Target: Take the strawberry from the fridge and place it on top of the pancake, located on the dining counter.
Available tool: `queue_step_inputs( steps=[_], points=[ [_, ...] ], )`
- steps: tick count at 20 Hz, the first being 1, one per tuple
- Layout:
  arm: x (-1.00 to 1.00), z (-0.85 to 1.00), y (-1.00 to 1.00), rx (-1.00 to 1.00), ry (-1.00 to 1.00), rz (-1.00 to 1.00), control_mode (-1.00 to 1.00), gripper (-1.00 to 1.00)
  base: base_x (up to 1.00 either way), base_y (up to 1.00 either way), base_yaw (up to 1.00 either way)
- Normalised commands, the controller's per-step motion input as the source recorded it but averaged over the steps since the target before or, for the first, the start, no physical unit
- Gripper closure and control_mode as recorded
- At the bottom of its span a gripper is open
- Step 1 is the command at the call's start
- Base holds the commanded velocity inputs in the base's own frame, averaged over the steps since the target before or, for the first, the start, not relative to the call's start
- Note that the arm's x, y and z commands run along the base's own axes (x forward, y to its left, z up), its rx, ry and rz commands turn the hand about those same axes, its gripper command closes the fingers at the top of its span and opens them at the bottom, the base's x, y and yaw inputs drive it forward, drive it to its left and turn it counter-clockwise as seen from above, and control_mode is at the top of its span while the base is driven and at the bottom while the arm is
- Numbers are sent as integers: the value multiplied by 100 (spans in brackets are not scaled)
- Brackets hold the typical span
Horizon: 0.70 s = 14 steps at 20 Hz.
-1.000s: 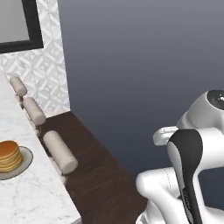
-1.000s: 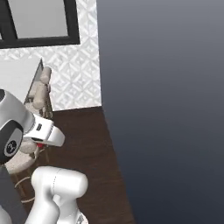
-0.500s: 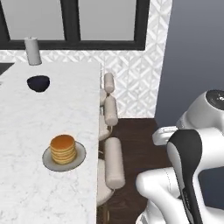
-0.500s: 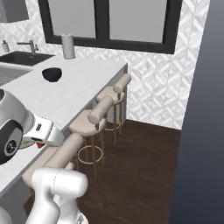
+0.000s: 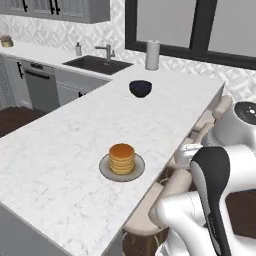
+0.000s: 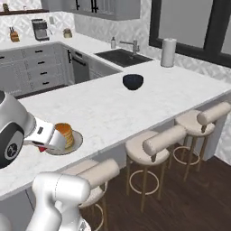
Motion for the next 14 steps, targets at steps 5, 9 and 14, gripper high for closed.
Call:
queue_step_inputs(
  steps=[5, 9, 14],
  points=[
    [0, 0, 0, 0, 0, 0, 100, 100, 16, -38, 92],
    [0, 0, 0, 0, 0, 0, 100, 100, 3, -55, 85],
    [0, 0, 0, 0, 0, 0, 100, 100, 3, -60, 77]
  ],
)
